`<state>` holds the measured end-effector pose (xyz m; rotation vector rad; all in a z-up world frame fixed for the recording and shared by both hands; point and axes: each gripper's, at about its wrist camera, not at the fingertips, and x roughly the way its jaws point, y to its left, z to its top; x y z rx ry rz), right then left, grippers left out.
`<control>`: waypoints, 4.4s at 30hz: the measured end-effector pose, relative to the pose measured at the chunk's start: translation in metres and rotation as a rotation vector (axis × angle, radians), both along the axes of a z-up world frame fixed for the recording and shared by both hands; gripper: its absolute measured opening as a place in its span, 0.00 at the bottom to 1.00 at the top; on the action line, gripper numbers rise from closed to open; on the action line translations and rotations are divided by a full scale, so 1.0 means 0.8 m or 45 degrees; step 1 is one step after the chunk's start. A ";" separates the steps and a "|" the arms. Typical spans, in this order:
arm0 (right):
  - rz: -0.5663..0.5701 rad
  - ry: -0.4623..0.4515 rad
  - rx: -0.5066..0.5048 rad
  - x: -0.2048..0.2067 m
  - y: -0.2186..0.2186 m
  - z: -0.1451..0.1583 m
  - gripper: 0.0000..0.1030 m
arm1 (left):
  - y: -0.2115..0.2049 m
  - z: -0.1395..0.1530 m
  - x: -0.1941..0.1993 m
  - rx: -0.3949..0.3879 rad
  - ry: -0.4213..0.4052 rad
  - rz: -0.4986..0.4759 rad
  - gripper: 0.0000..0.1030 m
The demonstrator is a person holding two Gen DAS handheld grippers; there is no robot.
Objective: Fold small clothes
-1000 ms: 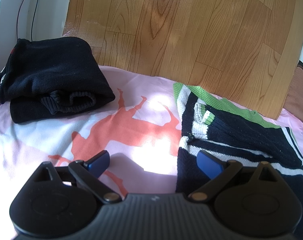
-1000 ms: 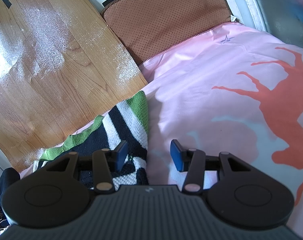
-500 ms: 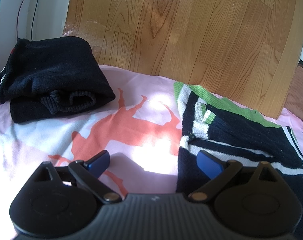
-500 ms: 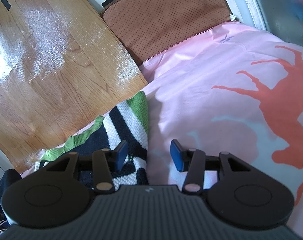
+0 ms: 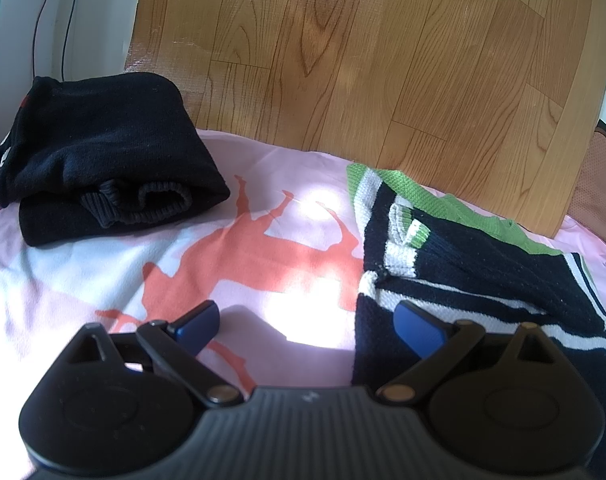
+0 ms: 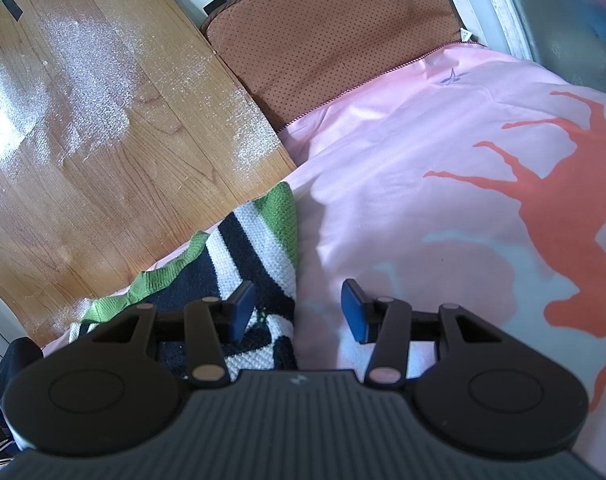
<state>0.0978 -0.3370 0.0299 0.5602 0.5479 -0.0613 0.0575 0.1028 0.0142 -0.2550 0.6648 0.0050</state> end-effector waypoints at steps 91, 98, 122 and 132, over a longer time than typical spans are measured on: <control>0.539 0.105 0.116 -0.278 -0.006 0.002 0.32 | 0.000 0.029 -0.269 0.011 0.341 -0.580 0.38; 0.610 0.086 0.189 -0.295 -0.010 0.002 0.41 | 0.016 0.023 -0.268 -0.111 0.337 -0.523 0.14; 0.154 -0.130 0.203 -0.044 -0.044 0.072 0.17 | 0.017 0.099 -0.018 -0.445 0.070 -0.220 0.39; 0.184 -0.008 0.114 -0.080 -0.076 0.017 0.48 | 0.019 0.042 -0.041 -0.254 0.142 -0.217 0.60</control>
